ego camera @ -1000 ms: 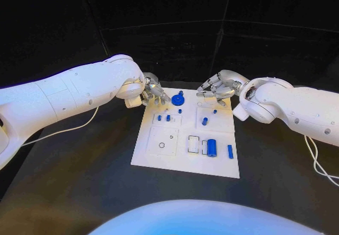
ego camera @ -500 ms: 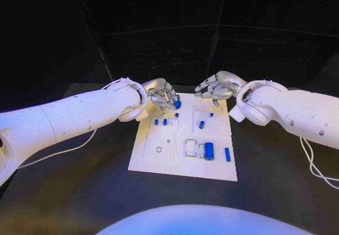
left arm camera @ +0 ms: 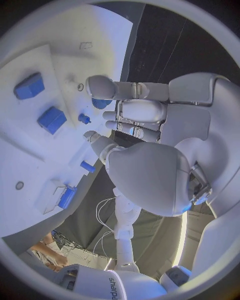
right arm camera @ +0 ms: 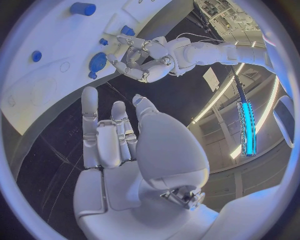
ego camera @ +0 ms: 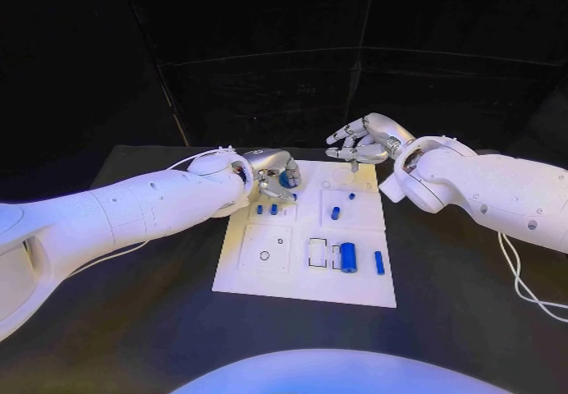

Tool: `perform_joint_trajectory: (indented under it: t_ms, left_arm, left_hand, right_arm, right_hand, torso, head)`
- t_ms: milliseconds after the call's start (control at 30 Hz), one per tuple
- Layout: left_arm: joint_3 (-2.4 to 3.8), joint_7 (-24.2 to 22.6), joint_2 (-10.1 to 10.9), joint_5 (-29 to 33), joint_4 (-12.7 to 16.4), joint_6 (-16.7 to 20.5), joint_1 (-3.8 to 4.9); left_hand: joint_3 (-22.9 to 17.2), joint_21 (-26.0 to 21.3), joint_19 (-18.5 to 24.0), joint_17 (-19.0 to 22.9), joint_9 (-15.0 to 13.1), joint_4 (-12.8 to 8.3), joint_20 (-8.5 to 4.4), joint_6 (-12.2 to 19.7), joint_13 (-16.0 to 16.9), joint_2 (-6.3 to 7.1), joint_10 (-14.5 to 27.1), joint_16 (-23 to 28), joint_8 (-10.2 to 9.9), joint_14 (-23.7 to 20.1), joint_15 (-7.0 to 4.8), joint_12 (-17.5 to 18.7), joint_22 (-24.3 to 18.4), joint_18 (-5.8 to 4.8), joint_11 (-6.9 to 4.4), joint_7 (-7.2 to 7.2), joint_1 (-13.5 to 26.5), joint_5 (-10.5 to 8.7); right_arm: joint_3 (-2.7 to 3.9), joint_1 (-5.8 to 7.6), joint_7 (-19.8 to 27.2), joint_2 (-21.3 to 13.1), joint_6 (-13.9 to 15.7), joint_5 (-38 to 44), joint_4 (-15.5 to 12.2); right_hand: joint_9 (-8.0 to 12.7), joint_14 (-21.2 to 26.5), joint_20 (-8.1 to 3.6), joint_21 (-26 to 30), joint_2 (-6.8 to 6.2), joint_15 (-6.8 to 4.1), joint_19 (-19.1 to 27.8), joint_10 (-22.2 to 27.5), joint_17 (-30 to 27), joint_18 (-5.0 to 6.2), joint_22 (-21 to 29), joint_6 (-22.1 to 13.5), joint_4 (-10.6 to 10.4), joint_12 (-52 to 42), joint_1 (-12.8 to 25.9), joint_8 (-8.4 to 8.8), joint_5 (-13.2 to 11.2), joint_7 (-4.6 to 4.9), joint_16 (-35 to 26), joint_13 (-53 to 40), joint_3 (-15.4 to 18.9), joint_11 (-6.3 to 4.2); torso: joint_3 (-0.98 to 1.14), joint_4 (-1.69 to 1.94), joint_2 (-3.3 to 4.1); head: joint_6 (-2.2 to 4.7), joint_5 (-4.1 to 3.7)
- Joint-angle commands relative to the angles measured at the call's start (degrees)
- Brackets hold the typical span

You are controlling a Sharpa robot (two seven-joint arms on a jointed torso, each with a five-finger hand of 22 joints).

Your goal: Assemble the parts on the task board

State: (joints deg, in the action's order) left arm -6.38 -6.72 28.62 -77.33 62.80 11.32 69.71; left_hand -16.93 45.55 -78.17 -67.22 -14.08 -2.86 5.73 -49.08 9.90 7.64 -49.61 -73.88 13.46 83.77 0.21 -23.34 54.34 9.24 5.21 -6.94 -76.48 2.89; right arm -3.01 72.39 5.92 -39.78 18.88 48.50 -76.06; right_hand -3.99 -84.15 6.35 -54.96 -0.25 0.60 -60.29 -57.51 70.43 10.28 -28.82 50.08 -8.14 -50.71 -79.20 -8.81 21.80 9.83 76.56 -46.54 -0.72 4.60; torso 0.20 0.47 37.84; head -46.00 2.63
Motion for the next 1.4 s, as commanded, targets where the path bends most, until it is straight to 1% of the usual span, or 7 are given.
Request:
perform_joint_trajectory:
  t_ms: [33, 233, 433, 800, 933, 1067, 1400]
  left_arm:
    - [-0.03, 1.14, -0.63, -6.54, -0.81, -3.43, -0.08]
    - [-0.08, 2.06, -1.92, -7.67, -2.21, -4.95, -0.25]
    - [-0.08, 2.17, -2.85, -7.90, -3.00, -4.21, -0.29]
    - [-0.06, 2.41, -3.98, -7.96, -3.88, -3.94, -0.29]
    - [-0.05, 3.56, -4.45, -7.97, -4.54, -5.26, -0.29]
    - [-0.04, 4.81, -4.72, -7.99, -4.97, -6.41, -0.29]
    - [-0.03, 6.11, -4.95, -8.12, -5.24, -7.79, -0.27]
  left_hand:
    - [0.43, 1.76, -0.94, -0.21, 0.45, 0.27, -0.17, -0.96, -0.54, -0.17, -1.00, -0.44, -0.47, 1.12, -0.25, 0.62, 1.35, -0.99, -0.15, -0.01, -0.59, -0.19]
    - [0.37, 3.23, -1.73, -0.01, 1.30, 0.63, -0.40, -2.31, -1.61, -0.57, -2.51, -0.71, -1.22, 1.42, -0.43, 1.66, 2.53, -1.25, -0.27, 0.05, -1.15, -0.19]
    - [-0.21, 4.99, -2.41, 0.11, 1.90, 0.86, -0.50, -3.16, -2.34, -1.15, -3.92, -0.90, -1.78, 1.67, -0.47, 2.39, 3.97, -1.56, -0.31, 0.09, -1.58, -0.18]
    - [-1.32, 7.03, -3.09, 0.96, 2.84, 1.41, -0.61, -4.63, -3.72, -1.59, -5.96, -0.69, -2.67, 1.75, -0.55, 4.07, 5.70, -1.93, -0.40, 0.06, -1.71, -0.18]
    - [-1.85, 7.63, -3.24, 1.22, 3.11, 1.62, -0.66, -5.20, -4.15, -1.84, -6.66, -0.63, -2.90, 1.75, -0.60, 4.63, 6.23, -2.03, -0.47, -0.17, -1.74, -0.18]
    - [-2.59, 8.51, -3.49, 1.48, 3.37, 1.57, -0.72, -5.71, -4.57, -2.05, -7.30, -0.58, -3.15, 1.76, -0.67, 5.23, 6.97, -2.17, -0.53, -0.38, -2.16, -0.18]
    - [-3.85, 9.22, -3.62, 1.91, 3.90, 1.59, -0.78, -6.67, -5.36, -1.93, -8.56, -0.56, -3.68, 1.76, -0.72, 6.38, 7.66, -2.29, -0.59, -0.55, -2.43, -0.18]
  right_arm:
    - [0.03, 0.10, 2.36, 0.11, 3.16, -0.17, 0.04]
    - [0.03, 0.10, 2.46, 0.23, 3.48, -0.21, 0.23]
    - [0.03, 0.10, 2.47, 0.35, 3.54, -0.22, 0.30]
    - [0.03, 0.10, 2.35, 0.48, 3.35, -0.23, 0.33]
    - [0.03, 0.10, 2.26, 0.54, 3.19, -0.23, 0.36]
    - [0.03, 0.10, 2.17, 0.60, 3.00, -0.23, 0.38]
    - [0.03, 0.11, 1.96, 0.54, 2.76, -0.23, 0.26]
  right_hand:
    - [0.04, -0.05, 0.01, 0.28, 0.16, -0.38, 0.34, 0.61, -0.18, 0.32, 0.11, -0.17, 0.00, 0.50, -0.60, -0.27, 0.27, -0.01, -0.27, 0.50, -0.41, 0.06]
    - [0.05, -0.02, 0.00, 0.43, 0.07, -0.39, 0.29, 0.83, -0.32, 0.32, 0.21, -0.23, 0.00, 0.99, -0.62, -0.28, 0.52, 0.00, -0.43, 1.14, -0.60, 0.06]
    - [0.05, -0.03, 0.00, 0.50, 0.02, -0.39, 0.26, 0.87, -0.33, 0.32, 0.25, -0.25, 0.00, 1.14, -0.62, -0.29, 0.66, 0.00, -0.47, 1.37, -0.69, 0.07]
    - [0.05, -0.07, -0.01, 0.59, -0.04, -0.40, 0.19, 0.75, -0.27, 0.32, 0.32, -0.26, -0.01, 1.17, -0.61, -0.32, 0.90, 0.00, -0.45, 1.54, -0.85, 0.06]
    - [0.05, -0.07, -0.01, 0.59, -0.04, -0.40, 0.19, 0.75, -0.27, 0.32, 0.32, -0.26, -0.01, 1.17, -0.61, -0.32, 0.90, 0.00, -0.45, 1.54, -0.85, 0.06]
    - [0.04, -0.09, -0.02, 0.64, -0.08, -0.41, 0.15, 0.63, -0.27, 0.33, 0.36, -0.22, -0.03, 1.13, -0.60, -0.36, 1.05, -0.01, -0.48, 1.59, -0.93, 0.05]
    - [0.03, -0.09, -0.02, 0.69, -0.14, -0.42, 0.10, 0.34, -0.34, 0.33, 0.39, -0.15, -0.04, 0.89, -0.57, -0.42, 1.17, -0.03, -0.55, 1.43, -1.01, 0.03]
  torso:
    - [-0.01, -0.09, 0.09]
    - [-0.03, -0.02, 0.05]
    - [-0.03, -0.09, 0.00]
    - [0.01, -0.03, -0.01]
    - [-0.03, -0.02, 0.03]
    - [-0.01, -0.05, 0.00]
    - [0.00, 0.03, 0.01]
  head:
    - [0.08, -0.07]
    - [0.06, -0.13]
    - [-0.01, -0.16]
    - [-0.14, -0.28]
    - [-0.28, -0.36]
    - [-0.34, -0.41]
    - [-0.50, -0.53]
